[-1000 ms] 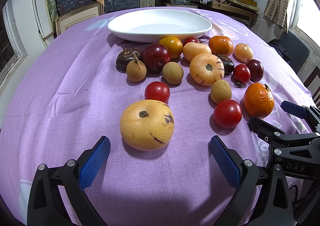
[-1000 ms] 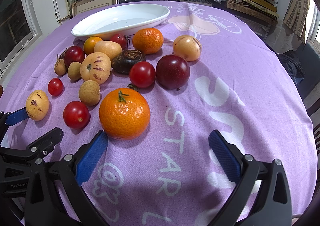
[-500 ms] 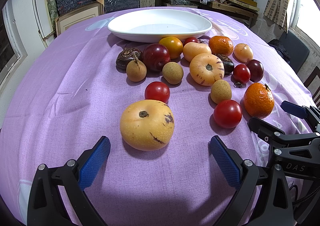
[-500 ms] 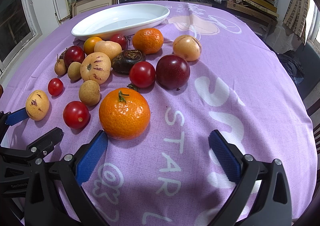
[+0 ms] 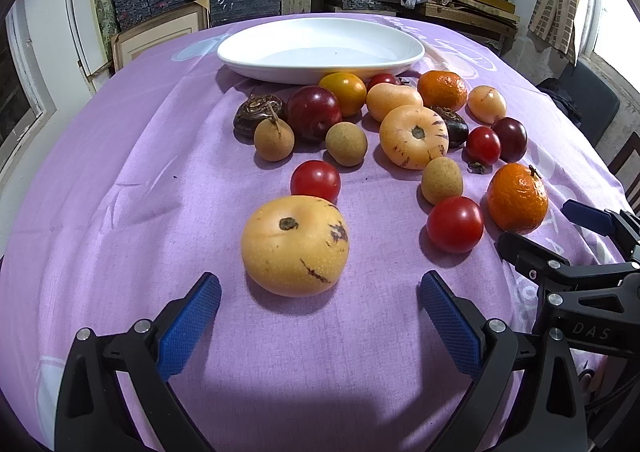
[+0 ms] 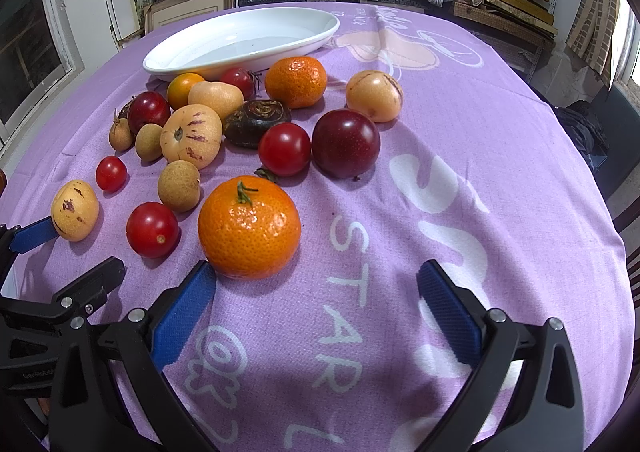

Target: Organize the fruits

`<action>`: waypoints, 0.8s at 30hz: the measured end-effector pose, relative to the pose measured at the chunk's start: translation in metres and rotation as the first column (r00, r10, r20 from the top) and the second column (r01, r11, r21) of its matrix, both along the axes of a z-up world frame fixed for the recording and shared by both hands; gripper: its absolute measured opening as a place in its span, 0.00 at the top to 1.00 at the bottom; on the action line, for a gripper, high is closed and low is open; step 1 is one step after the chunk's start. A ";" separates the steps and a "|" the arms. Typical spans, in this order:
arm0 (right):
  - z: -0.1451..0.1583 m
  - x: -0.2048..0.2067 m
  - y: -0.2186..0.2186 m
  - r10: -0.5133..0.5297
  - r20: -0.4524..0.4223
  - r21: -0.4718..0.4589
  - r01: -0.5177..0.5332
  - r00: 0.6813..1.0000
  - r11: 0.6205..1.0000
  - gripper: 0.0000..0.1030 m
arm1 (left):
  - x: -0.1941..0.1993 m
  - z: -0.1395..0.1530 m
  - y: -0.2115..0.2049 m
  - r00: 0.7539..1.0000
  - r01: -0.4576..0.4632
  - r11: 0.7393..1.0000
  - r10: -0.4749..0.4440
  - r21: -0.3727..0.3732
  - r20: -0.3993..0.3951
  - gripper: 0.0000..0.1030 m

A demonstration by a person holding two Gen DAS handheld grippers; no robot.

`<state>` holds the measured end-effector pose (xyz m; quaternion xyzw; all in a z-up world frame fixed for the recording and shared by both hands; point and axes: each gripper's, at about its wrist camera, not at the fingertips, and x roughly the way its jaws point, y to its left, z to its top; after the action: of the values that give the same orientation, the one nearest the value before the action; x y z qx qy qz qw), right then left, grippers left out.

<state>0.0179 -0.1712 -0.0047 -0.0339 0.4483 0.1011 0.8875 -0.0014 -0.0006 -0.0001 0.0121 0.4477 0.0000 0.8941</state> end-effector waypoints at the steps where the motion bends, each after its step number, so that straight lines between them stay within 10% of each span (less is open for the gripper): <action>1: 0.000 0.000 0.000 0.000 0.000 0.000 0.000 1.000 1.000 0.04 | 0.000 0.000 0.000 1.000 0.001 1.000 -0.001 -0.001 -0.001 0.03; 15: 0.001 -0.008 -0.013 0.366 -0.019 -0.014 -0.366 0.931 0.931 0.04 | 0.002 -0.003 0.006 0.984 0.176 0.984 -0.176 0.000 -0.031 0.03; 24: 0.011 -0.016 -0.033 0.399 0.054 0.079 -0.402 0.915 0.912 0.04 | 0.005 -0.001 0.008 0.984 0.174 0.985 -0.174 0.001 -0.031 0.03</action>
<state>0.0024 -0.2046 0.0063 -0.0876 0.4106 0.3000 0.8566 0.0031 0.0078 -0.0009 0.0527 0.4586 -0.0776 0.8837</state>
